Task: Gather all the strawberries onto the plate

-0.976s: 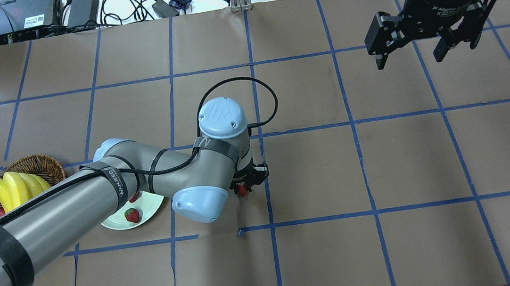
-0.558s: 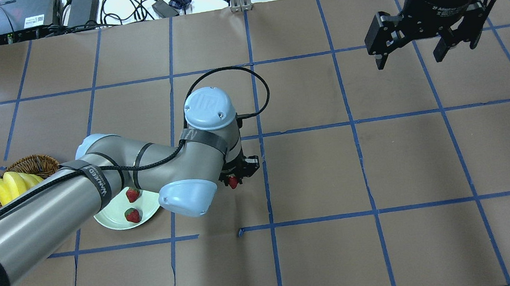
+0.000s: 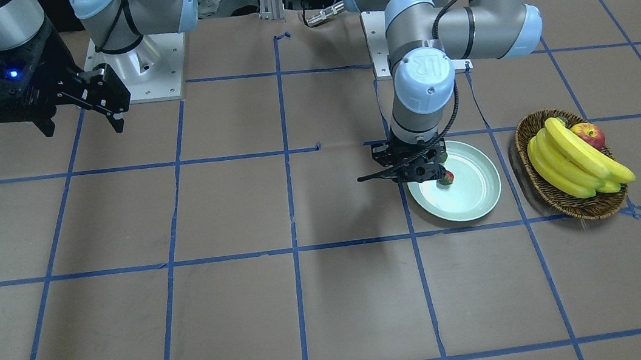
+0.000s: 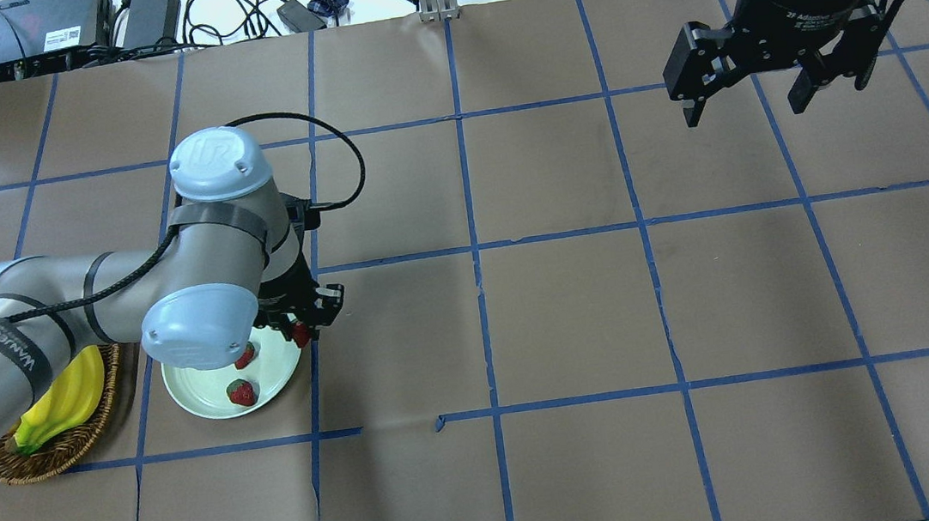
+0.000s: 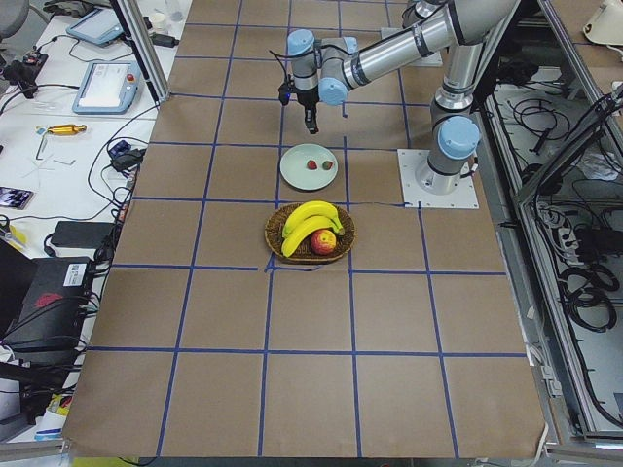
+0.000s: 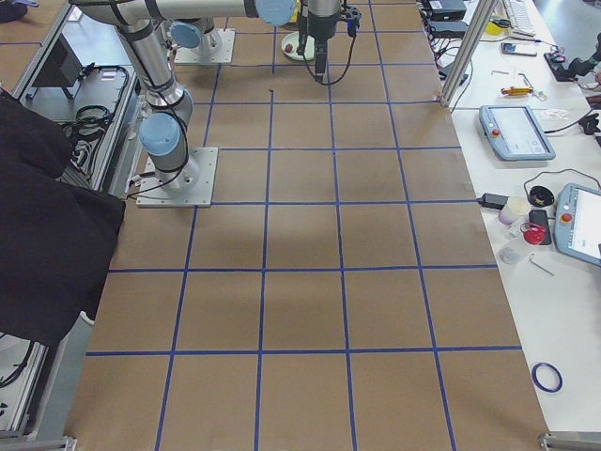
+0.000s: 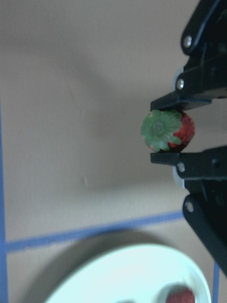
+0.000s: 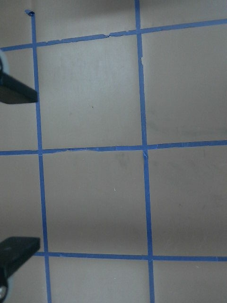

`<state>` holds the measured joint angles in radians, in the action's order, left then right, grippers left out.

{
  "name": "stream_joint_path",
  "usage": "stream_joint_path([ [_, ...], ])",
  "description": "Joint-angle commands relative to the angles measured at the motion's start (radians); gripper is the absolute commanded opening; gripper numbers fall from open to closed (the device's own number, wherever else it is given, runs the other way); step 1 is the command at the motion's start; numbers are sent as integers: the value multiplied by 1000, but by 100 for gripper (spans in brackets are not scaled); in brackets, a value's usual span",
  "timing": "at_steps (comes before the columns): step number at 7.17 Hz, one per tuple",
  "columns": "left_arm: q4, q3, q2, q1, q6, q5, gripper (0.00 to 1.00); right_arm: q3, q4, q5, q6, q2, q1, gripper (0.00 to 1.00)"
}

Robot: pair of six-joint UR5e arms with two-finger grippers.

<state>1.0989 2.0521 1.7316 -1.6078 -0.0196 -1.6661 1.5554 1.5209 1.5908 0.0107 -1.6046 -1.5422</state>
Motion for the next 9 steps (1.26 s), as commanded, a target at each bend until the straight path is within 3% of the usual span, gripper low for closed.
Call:
stream_joint_path([
  [1, -60, 36, 28, 91, -118, 3, 22, 0, 1, 0, 0, 0, 1, 100],
  [2, -66, 37, 42, 94, -126, 3, 24, 0, 1, 0, 0, 2, 1, 100],
  [3, -70, 36, 49, 94, -131, 3, 66, 0, -1, 0, 0, 2, 1, 100],
  [4, -71, 33, 40, 92, -129, 0, 91, 0, -1, 0, 0, 2, 1, 100],
  [5, -86, 19, 17, 91, -137, -1, 100, 0, -1, 0, 0, 2, 1, 100],
  [7, -64, -87, -36, 86, -135, 2, 100, 0, -1, -2, 0, 2, 1, 100],
  [8, -9, -169, -68, 75, -135, 6, 100, 0, -1, 0, 2, 2, 1, 100],
  [9, 142, -288, -104, 75, -137, 41, 100, 0, 1, -2, 2, 2, 1, 100],
])
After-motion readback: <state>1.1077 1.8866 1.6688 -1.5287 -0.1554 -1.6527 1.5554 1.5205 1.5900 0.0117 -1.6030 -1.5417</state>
